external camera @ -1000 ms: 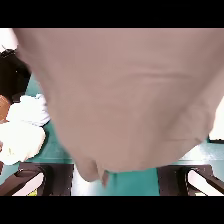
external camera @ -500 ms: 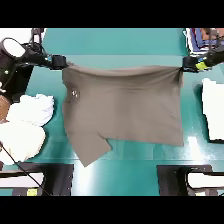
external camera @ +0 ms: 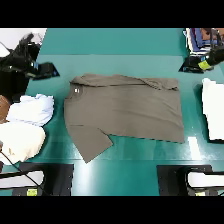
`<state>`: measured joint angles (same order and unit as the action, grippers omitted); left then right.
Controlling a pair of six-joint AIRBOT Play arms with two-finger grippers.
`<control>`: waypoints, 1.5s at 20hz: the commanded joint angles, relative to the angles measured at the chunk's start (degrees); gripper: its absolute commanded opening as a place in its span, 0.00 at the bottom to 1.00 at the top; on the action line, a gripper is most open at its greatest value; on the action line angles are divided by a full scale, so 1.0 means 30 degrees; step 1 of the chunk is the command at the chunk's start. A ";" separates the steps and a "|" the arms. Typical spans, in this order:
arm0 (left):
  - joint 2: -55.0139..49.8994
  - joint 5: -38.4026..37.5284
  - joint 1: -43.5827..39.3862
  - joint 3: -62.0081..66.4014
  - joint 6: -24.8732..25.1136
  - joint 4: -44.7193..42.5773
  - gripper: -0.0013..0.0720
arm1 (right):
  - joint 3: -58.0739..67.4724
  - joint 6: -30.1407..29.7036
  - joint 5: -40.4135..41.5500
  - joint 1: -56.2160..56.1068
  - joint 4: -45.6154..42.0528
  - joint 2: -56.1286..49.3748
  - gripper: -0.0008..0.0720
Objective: Fold the shirts.
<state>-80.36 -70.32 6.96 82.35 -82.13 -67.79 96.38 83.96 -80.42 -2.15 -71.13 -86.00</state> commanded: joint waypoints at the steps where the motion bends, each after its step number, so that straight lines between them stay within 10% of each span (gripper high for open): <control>1: 0.2827 -0.1574 0.0415 -0.4816 0.0015 -0.0648 0.90 | -0.3861 -0.0364 -0.0299 0.0903 0.2550 0.2834 0.50; 8: 0.6725 0.1494 0.0415 -1.5489 0.0211 0.2412 0.90 | -0.9398 -0.0372 0.1785 0.1188 0.2900 0.7300 0.49; 17: 0.6659 0.4364 0.0408 -1.7216 0.1778 0.4896 0.89 | -1.0535 -0.0270 0.1909 0.1195 0.2863 0.9056 0.48; 20: 0.6630 0.4575 -0.0874 -1.7267 0.2448 0.5034 0.51 | -1.0535 -0.0051 0.1792 0.1195 0.2871 0.9049 0.48; 23: 0.6630 0.5005 -0.2725 -1.7245 0.2404 0.4998 0.45 | -1.0542 0.0022 0.1311 0.1515 0.2834 0.9056 0.48; 24: 0.6637 0.4925 -0.2732 -1.7245 0.2433 0.4991 0.05 | -1.0622 0.0029 0.0889 0.2011 0.2820 0.9056 0.48; 30: 0.6696 0.4153 -0.2739 -1.5373 0.2382 0.4612 0.05 | -1.6568 0.0007 -0.0401 0.7686 0.1027 1.1540 0.50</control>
<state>-60.34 -56.88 -0.86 33.56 -75.09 -53.71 54.78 83.99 -79.85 13.58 -64.58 -54.83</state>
